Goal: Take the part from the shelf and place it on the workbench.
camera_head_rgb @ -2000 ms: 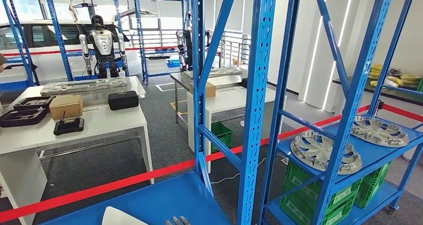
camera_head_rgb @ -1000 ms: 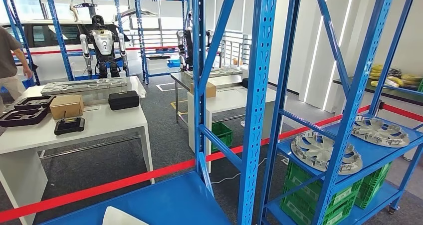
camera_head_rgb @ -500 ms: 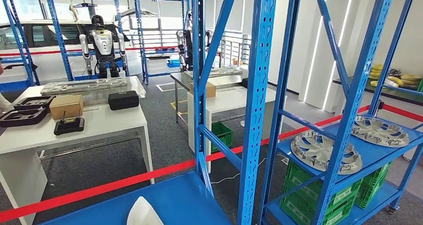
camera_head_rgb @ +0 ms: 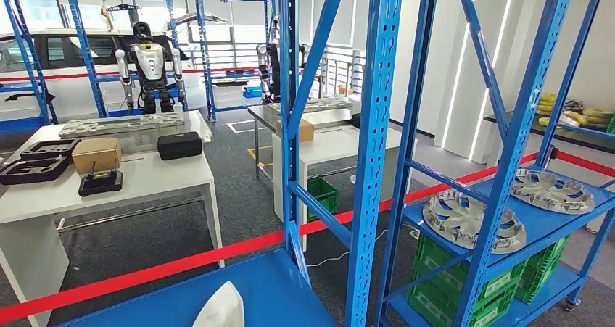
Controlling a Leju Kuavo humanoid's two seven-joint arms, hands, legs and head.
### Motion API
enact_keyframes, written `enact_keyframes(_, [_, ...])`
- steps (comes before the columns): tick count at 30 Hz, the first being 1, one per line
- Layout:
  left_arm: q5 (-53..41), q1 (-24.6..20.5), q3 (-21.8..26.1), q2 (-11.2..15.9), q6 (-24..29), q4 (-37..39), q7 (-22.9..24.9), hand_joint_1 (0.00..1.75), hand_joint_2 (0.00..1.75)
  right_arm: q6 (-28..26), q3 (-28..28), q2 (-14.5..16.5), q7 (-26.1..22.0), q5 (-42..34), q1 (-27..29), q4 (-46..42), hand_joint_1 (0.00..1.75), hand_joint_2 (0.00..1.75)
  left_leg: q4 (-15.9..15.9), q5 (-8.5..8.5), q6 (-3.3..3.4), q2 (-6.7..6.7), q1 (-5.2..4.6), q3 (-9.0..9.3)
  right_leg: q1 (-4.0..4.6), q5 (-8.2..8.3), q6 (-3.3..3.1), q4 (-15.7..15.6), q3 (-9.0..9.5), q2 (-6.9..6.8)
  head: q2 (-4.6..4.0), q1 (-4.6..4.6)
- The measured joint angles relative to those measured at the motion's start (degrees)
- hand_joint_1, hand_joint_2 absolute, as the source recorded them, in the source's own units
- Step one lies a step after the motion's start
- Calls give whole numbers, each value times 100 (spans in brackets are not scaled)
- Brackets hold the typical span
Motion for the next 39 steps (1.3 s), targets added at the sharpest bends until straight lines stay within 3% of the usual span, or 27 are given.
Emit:
enact_keyframes(12, [23,-1,0,1,40,0,76,0,175,-40,-155,-44,217,-28,-11,0,169,175,0,0,0,0,0,-8,-1,0,0,0,0,-1,0,0])
enact_keyframes(21, [-10,-39,-4,13,-39,0,111,0,175,-26,-280,-1,296,-78,-356,-6,169,175,0,1,-1,0,1,-31,-2,1,-1,0,0,0,0,0])
enact_keyframes(31, [-76,-64,-48,13,-141,0,133,0,175,-751,-316,332,-60,-55,-765,-131,169,175,0,6,-8,-2,5,2,1,5,-6,2,0,0,0,0])
enact_keyframes(35, [-98,-67,-53,13,-197,0,155,0,175,-786,-373,460,-149,-54,-809,-149,0,175,0,6,-8,0,4,2,0,5,-5,2,0,1,0,0])
enact_keyframes(39, [-96,-69,-55,11,-192,0,159,0,175,-663,-376,586,-183,-35,-810,-149,0,175,0,6,-8,0,4,2,0,5,-5,2,0,1,0,1])
